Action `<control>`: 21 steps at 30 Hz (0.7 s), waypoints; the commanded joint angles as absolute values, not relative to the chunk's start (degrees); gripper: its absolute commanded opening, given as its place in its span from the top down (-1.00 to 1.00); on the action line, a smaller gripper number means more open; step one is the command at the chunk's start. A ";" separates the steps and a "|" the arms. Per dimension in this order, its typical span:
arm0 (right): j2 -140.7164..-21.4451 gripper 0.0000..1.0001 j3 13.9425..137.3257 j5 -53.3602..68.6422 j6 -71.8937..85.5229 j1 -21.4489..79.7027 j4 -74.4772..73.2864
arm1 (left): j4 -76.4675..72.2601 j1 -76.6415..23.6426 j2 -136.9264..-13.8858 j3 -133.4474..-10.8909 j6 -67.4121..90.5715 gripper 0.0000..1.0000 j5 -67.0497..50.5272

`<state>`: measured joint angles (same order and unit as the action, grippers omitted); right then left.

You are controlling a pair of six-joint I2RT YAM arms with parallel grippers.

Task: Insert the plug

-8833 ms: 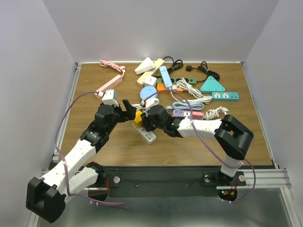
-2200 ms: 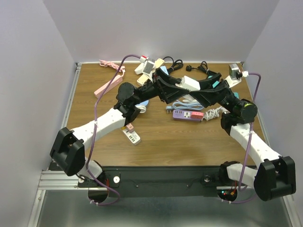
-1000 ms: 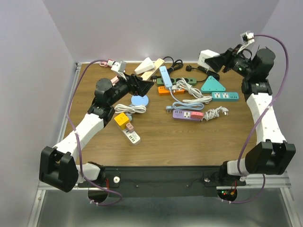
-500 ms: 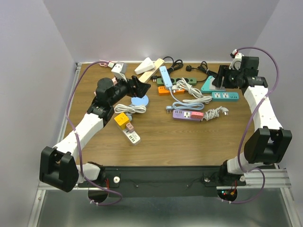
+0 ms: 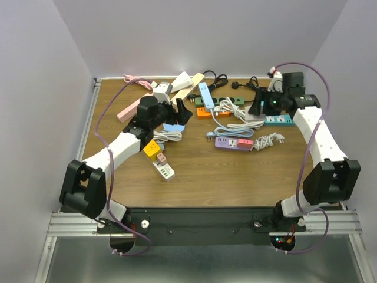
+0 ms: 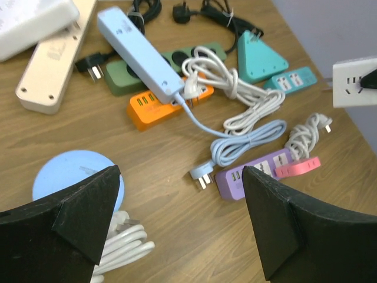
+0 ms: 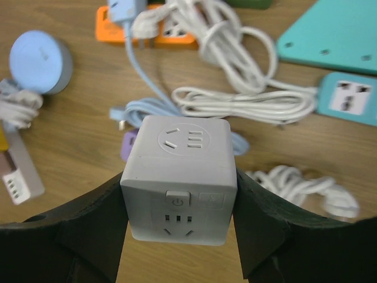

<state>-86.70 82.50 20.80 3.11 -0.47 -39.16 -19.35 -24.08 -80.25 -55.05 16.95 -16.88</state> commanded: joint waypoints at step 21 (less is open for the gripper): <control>-84.64 0.99 85.35 18.28 8.70 13.62 -41.49 | -1.87 -27.77 -93.78 -68.65 6.58 -0.88 7.72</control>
<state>-86.70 86.06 17.15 9.78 13.47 -45.78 -7.20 -27.64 -98.35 -69.34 8.75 1.48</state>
